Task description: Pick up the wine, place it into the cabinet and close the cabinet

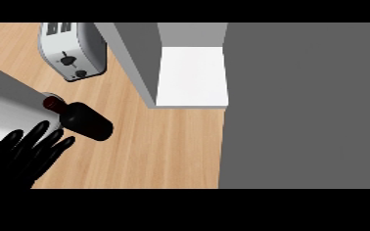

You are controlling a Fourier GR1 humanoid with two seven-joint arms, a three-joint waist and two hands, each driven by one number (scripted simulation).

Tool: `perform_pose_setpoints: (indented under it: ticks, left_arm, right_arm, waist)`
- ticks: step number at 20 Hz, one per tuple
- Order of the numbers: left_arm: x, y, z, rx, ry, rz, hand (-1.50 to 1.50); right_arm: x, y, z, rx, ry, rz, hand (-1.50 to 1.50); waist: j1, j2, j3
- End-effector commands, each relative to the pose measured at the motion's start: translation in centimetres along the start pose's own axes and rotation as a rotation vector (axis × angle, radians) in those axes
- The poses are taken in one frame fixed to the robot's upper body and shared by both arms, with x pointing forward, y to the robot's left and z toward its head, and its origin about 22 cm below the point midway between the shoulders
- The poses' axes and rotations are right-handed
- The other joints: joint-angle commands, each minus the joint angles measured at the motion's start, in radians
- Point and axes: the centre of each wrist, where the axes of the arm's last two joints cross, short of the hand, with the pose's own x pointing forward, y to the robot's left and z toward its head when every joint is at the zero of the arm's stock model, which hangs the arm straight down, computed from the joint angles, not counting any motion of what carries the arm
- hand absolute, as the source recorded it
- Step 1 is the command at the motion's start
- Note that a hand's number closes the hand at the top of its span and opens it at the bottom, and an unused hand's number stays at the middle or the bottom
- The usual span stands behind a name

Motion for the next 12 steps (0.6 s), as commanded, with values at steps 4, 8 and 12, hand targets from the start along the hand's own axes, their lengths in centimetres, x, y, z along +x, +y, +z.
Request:
perform_pose_setpoints:
  ticks: [4, 8, 12]
  left_arm:
    - [3.6, 0.1, 0.9, 0.009, -0.003, 0.011, -1.50]
    - [4.4, -1.5, 1.0, 0.017, -0.021, 0.050, -1.50]
    - [5.7, -0.5, -0.1, 0.066, 0.007, 0.045, -1.50]
  right_arm:
    - [2.2, 0.8, -0.2, 0.023, 0.016, 0.003, -1.50]
    - [2.5, -0.3, 0.1, 0.006, 0.007, -0.025, -1.50]
    - [3.3, -0.6, 0.5, 0.024, 0.001, 0.014, -1.50]
  waist:
    - [0.002, 0.002, 0.000]
    - [0.000, 0.001, 0.000]
    - [-0.006, 0.002, 0.001]
